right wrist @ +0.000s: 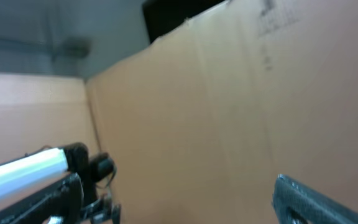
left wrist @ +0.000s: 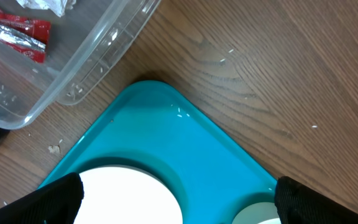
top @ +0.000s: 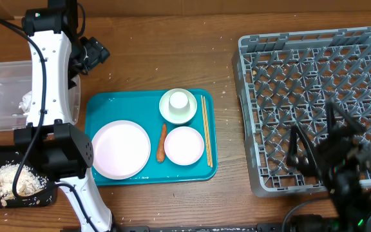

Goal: Sort waste into correct bins and load items into the dishwasher
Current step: 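Move the right gripper over the white cup on the tray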

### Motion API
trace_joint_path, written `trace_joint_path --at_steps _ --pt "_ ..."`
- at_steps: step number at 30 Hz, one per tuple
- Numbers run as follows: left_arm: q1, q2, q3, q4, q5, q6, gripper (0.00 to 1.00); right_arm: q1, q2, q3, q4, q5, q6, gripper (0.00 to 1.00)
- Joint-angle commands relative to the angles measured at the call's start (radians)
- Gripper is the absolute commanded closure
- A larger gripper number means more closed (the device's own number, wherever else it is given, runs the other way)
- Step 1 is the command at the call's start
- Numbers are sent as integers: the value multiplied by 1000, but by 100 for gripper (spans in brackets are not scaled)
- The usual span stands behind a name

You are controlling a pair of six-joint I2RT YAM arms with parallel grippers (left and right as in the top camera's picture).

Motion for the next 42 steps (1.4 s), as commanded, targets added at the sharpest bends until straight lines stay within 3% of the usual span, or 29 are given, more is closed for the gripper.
trace_joint_path --at_steps 1,7,9,10,16,20,23,28,33,36,42 --pt "-9 -15 -4 2 1 15 0 -6 262 270 -137 -229 -142 0" --pt "-3 -15 -4 -8 -21 24 0 3 663 734 -498 -406 -145 0" --pt "12 -15 -4 -12 9 24 0 29 797 898 -627 -497 -210 0" --pt "35 -14 -4 -16 62 24 0 78 929 1062 -777 -537 -270 0" --pt "114 -14 -4 -26 56 27 0 222 1215 1381 -1167 -369 -359 0" --pt "160 -14 -4 -30 39 27 0 293 1309 1410 -1280 -294 -353 0" --pt "189 -14 -4 -30 -6 27 0 325 1369 1409 -1341 -323 -257 0" --pt "197 -14 -4 -29 -11 27 0 359 1428 1400 -1297 -178 -195 0" --pt "197 -14 -4 -29 -11 27 0 462 1453 1400 -1312 182 -185 0" --pt "197 -14 -4 -28 -10 27 0 605 1467 1400 -1299 473 -185 0" --pt "197 -14 -4 -23 -9 26 0 700 1517 1399 -1244 581 -126 0"
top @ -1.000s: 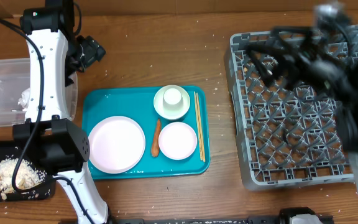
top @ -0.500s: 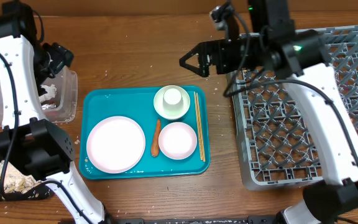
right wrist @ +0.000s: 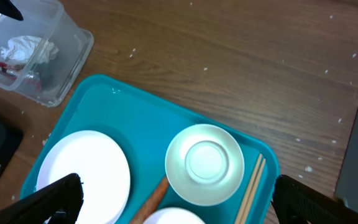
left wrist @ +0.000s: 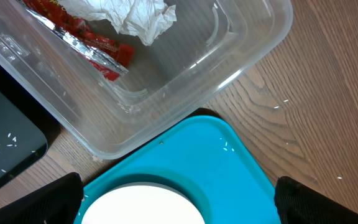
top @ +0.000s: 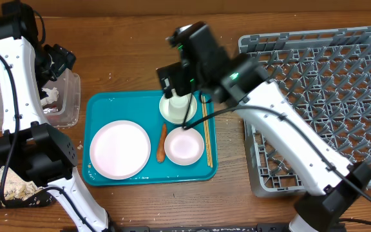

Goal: Sort waste into correct bins and load items into the dishwasher
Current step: 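Move the right gripper over the white cup on the tray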

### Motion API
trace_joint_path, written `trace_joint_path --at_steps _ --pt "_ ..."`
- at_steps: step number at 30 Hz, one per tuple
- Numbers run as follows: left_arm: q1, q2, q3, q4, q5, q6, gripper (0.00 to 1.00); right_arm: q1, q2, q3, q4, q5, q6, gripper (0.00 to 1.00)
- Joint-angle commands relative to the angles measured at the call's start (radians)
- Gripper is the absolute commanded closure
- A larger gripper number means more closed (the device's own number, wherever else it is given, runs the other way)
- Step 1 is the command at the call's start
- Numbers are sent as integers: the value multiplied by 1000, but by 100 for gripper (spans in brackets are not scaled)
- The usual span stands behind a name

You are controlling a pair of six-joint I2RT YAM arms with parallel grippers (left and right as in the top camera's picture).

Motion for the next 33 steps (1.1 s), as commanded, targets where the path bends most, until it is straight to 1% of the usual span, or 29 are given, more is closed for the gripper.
trace_joint_path --at_steps 1,5,9,11,13,22,28,33 --pt "2 -14 -3 1 -20 22 0 10 63 22 21 137 66 0" --pt "2 -14 -3 1 -20 22 0 8 125 22 24 128 69 0" --pt "2 -14 -3 1 -20 23 0 8 133 22 55 52 68 0" --pt "2 -14 -3 1 -20 22 0 8 138 21 66 55 68 0" --pt "2 -14 -3 1 -20 22 0 8 156 21 68 57 69 3" --pt "2 -14 -3 1 -20 22 0 8 283 21 -54 52 126 2" --pt "2 -14 -3 1 -20 22 0 8 296 19 -51 34 128 0" --pt "2 -14 -3 1 -20 22 0 8 342 19 -23 34 128 0"
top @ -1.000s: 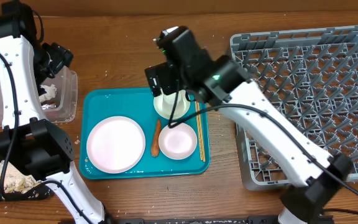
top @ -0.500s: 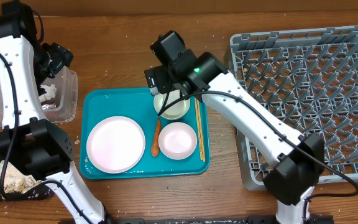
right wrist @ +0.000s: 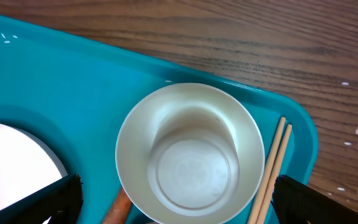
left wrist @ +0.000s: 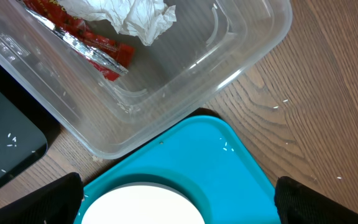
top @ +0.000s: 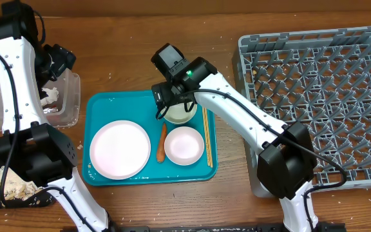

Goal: Sort waste into correct bins and load items into the dishwasher
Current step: 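Move the right gripper over the white cup on the tray, then grasp the white cup with the right gripper and lift it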

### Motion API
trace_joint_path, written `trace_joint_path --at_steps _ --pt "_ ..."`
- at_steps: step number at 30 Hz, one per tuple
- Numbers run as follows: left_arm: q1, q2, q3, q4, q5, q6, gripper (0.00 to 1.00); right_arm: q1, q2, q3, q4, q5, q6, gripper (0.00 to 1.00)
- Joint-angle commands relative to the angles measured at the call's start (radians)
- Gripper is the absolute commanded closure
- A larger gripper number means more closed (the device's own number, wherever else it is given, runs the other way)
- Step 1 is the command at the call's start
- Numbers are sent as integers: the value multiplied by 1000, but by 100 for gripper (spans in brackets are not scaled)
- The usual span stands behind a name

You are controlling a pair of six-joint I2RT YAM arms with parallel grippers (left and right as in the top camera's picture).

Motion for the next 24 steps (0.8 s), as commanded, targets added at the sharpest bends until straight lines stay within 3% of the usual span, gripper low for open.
trace_joint_path --at_steps 1,15,24 --pt "2 -14 -3 1 -20 22 0 0 38 14 3 0 11 0" --pt "2 -14 -3 1 -20 22 0 0 100 12 5 3 11 1" --pt "2 -14 -3 1 -20 22 0 -1 100 12 -14 33 11 25"
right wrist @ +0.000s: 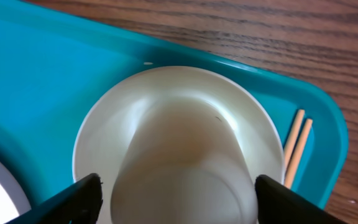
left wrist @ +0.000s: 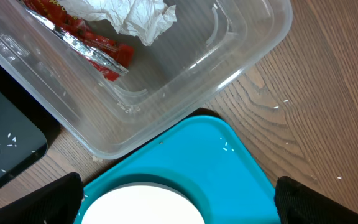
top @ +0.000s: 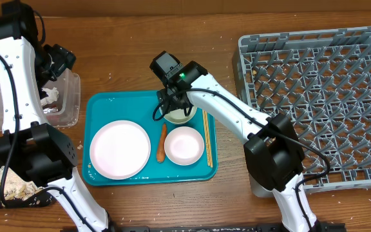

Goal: Sort waste into correct bins and load items into the dishwasher
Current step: 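Grasp the white cup with the right gripper and lift it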

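Note:
On the teal tray (top: 102, 100) an upturned white cup (right wrist: 185, 168) stands on a white saucer (right wrist: 104, 137). My right gripper (right wrist: 178, 196) is low over it, open, one finger on each side of the cup with small gaps showing. In the overhead view the right gripper (top: 172, 106) covers the cup. A large white plate (top: 120, 149), a small white dish (top: 184, 145), an orange food stick (top: 162, 143) and chopsticks (top: 205, 138) also lie on the tray. My left gripper (left wrist: 179, 196) hangs open and empty above the tray's far left corner.
The grey dish rack (top: 314, 96) fills the right side. A clear bin (left wrist: 229, 50) at far left holds a red wrapper (left wrist: 98, 46) and crumpled tissue (left wrist: 135, 15). A black tray (top: 5, 180) with rice scraps lies at the near left.
My right gripper has come down closer to the upturned cup, and its open fingers now stand on either side of it. The left arm has not moved.
At first my right arm was by the rack's near right corner and my left gripper was over the tray's far corner. Then the right gripper was above the tray and the left beside the clear bin. The right gripper was then nearer the cup, and now straddles it.

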### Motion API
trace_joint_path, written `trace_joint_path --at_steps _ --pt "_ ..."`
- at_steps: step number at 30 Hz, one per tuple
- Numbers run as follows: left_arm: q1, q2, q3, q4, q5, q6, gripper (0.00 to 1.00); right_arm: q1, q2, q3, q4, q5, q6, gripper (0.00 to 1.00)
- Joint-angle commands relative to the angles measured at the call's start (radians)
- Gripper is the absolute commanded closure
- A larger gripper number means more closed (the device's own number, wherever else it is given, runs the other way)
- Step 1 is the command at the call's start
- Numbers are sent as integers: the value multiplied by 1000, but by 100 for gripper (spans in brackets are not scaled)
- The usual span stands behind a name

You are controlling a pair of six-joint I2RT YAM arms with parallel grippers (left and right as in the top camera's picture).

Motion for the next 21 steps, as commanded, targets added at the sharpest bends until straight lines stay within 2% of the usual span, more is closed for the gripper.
trace_joint_path --at_steps 1,5,10,13,21 --pt "2 -14 -3 1 -20 22 0 -1 3 12 -9 21 5 27" --pt "2 -14 -3 1 -20 22 0 -3 3 29 -42 20 5 30" --pt "2 -14 -3 1 -20 22 0 -6 2 94 -84 20 6 38" --pt "2 -14 -3 1 -20 22 0 -6 2 156 -113 15 5 46" --pt "2 -14 -3 1 -20 22 0 -49 -24 384 -223 49 5 51"
